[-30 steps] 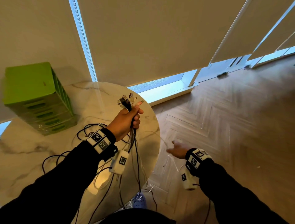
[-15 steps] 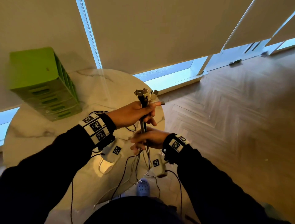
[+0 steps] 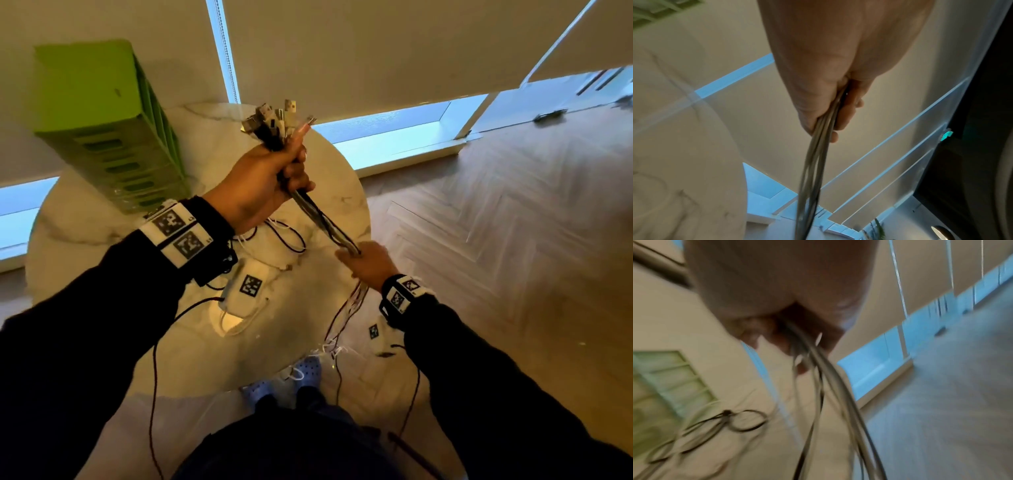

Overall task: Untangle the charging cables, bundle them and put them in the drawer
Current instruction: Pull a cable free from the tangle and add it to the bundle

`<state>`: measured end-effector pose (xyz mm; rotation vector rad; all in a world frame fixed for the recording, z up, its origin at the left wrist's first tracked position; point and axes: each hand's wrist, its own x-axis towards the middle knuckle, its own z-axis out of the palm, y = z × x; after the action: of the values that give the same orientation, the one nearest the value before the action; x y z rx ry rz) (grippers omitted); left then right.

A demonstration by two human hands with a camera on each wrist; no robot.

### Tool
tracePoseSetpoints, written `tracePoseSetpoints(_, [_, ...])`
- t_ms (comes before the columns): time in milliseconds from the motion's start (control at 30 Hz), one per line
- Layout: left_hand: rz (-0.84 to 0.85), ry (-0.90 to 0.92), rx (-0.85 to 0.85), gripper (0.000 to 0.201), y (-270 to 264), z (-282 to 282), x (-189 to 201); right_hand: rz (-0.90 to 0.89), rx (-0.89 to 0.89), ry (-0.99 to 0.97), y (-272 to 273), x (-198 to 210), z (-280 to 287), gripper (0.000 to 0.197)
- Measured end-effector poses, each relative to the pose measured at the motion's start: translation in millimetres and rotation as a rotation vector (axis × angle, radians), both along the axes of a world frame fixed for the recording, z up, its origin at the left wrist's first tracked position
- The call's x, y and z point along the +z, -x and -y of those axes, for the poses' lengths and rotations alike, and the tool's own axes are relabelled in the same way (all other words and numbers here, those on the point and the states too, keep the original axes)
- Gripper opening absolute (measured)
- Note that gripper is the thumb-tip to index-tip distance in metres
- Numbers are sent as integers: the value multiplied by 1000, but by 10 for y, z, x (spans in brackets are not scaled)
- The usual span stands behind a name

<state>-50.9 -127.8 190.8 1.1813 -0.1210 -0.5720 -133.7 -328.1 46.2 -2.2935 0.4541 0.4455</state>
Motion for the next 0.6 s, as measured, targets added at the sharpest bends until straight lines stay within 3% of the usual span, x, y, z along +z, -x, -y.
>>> tracePoseSetpoints(67, [-15, 26, 72, 23, 59, -23, -120, 191, -114, 258, -88, 106, 313, 33])
tracePoseSetpoints(167, [-3, 53, 188, 26, 113, -14, -258, 284, -192, 262, -130, 114, 484, 34])
tracePoseSetpoints(267, [10, 66, 308, 40, 76, 10, -269, 134, 108, 179, 41, -55, 321, 23])
tracePoseSetpoints(333, [20, 85, 384, 18, 54, 51, -215, 42, 328, 136, 220, -144, 55, 22])
tracePoseSetpoints(367, [9, 88, 420, 11, 47, 74, -187, 18, 415, 123, 304, -183, -115, 29])
tracePoseSetpoints(500, [-33, -22, 547, 13, 1, 120, -248, 31, 623, 49, 556, -300, -749, 53])
tracePoseSetpoints(600, [-19, -68, 565, 16, -43, -5, -330, 14, 694, -10, 568, -361, -1000, 62])
